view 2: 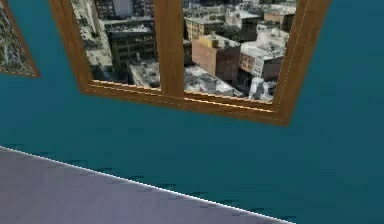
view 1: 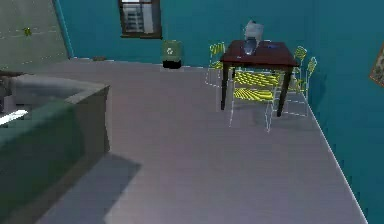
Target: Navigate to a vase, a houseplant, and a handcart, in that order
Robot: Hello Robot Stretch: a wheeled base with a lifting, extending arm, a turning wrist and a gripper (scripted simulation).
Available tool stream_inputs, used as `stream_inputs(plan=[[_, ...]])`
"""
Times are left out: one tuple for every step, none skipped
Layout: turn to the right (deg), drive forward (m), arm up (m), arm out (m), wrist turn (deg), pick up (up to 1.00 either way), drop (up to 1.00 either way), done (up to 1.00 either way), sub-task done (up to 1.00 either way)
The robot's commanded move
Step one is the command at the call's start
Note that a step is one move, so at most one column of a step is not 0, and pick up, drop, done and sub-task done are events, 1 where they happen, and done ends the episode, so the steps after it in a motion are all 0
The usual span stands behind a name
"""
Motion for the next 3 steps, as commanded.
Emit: stream_inputs(plan=[[0.0, 1.00, 0.00, 0.00, 0.0, 0.00, 0.00, 0.00, 0.00], [-3.0, 0.00, 0.00, 0.00, 0.0, 0.00, 0.00, 0.00, 0.00], [0.0, 0.85, 0.00, 0.00, 0.0, 0.00, 0.00, 0.00, 0.00]])
